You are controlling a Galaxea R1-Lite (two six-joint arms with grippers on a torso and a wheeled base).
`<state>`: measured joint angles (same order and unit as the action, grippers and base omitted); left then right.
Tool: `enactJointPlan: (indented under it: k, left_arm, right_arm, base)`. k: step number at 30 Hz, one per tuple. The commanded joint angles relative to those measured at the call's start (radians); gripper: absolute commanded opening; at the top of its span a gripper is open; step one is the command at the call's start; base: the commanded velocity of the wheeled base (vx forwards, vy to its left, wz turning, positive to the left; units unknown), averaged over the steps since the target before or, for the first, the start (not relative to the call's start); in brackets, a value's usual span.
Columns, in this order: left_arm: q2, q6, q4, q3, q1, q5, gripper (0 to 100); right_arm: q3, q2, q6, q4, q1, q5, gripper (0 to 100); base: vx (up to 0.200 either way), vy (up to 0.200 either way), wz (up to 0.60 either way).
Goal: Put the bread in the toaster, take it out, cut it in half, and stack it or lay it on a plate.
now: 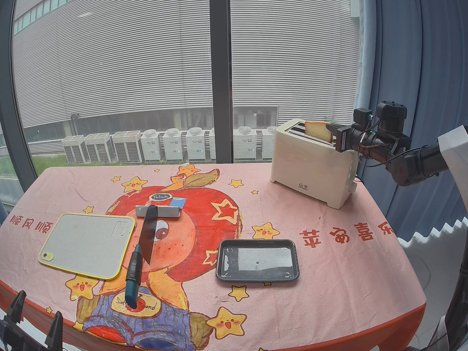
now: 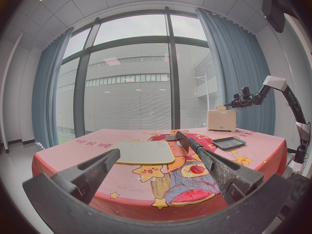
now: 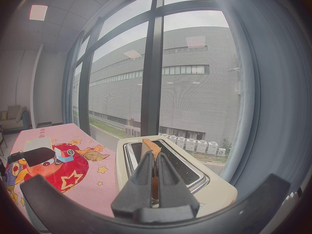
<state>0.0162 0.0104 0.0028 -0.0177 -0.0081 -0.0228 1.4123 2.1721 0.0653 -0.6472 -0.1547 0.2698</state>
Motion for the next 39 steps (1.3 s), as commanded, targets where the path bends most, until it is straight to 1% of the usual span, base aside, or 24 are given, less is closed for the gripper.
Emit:
enactJointPlan:
  k: [1, 5, 7, 9, 16, 19, 24, 26, 29, 32, 33, 34, 38, 39]
  left_arm:
    - [-0.016, 0.0, 0.0, 0.018, 0.0, 0.0, 100]
    - [-0.016, 0.0, 0.0, 0.018, 0.0, 0.0, 100]
    - [-0.016, 0.0, 0.0, 0.018, 0.0, 0.0, 100]
    - [-0.016, 0.0, 0.0, 0.018, 0.0, 0.0, 100]
    - [-0.016, 0.0, 0.0, 0.018, 0.0, 0.0, 100]
    - [-0.016, 0.0, 0.0, 0.018, 0.0, 0.0, 100]
    - [-0.016, 0.0, 0.0, 0.018, 0.0, 0.0, 100]
    - [-0.016, 0.0, 0.0, 0.018, 0.0, 0.0, 100]
    - [-0.016, 0.0, 0.0, 0.018, 0.0, 0.0, 100]
    - [-0.016, 0.0, 0.0, 0.018, 0.0, 0.0, 100]
    - [-0.016, 0.0, 0.0, 0.018, 0.0, 0.0, 100]
    - [-0.016, 0.0, 0.0, 0.018, 0.0, 0.0, 100]
    - [-0.016, 0.0, 0.0, 0.018, 0.0, 0.001, 100]
    - [-0.016, 0.0, 0.0, 0.018, 0.0, 0.001, 100]
  right_arm:
    - [0.0, -0.023, -0.002, -0.006, 0.0, -0.001, 0]
    - [-0.001, -0.054, -0.01, -0.005, 0.0, -0.004, 0]
    - [-0.01, -0.084, -0.029, 0.008, -0.006, -0.012, 0]
    - [-0.013, -0.095, -0.033, -0.003, -0.006, -0.015, 0]
    - [-0.021, -0.135, -0.036, -0.008, -0.006, -0.015, 0]
    - [-0.041, -0.166, -0.036, -0.011, -0.008, -0.015, 0]
    - [-0.053, -0.195, -0.036, -0.049, -0.016, -0.02, 0]
    - [-0.076, -0.212, -0.036, -0.068, -0.017, -0.023, 0]
    - [-0.15, -0.259, -0.036, -0.08, -0.022, -0.023, 0]
    - [-0.162, -0.267, -0.036, -0.08, -0.022, -0.021, 0]
    - [-0.263, -0.321, -0.036, -0.084, -0.042, -0.02, 0]
    - [-0.291, -0.334, -0.036, -0.095, -0.043, -0.02, 0]
    - [-0.351, -0.362, -0.039, -0.137, -0.045, -0.02, 0]
    - [-0.352, -0.364, -0.039, -0.138, -0.045, -0.02, 0]
  base:
    - [0.0, 0.0, 0.0]
    - [0.0, 0.0, 0.0]
    - [0.0, 0.0, 0.0]
    - [0.0, 0.0, 0.0]
    - [0.0, 0.0, 0.0]
    - [0.0, 0.0, 0.0]
    - [0.0, 0.0, 0.0]
    - [0.0, 0.0, 0.0]
    - [0.0, 0.0, 0.0]
    - [0.0, 0.0, 0.0]
    - [0.0, 0.0, 0.0]
    - [0.0, 0.0, 0.0]
    - [0.0, 0.0, 0.0]
    - [0.0, 0.0, 0.0]
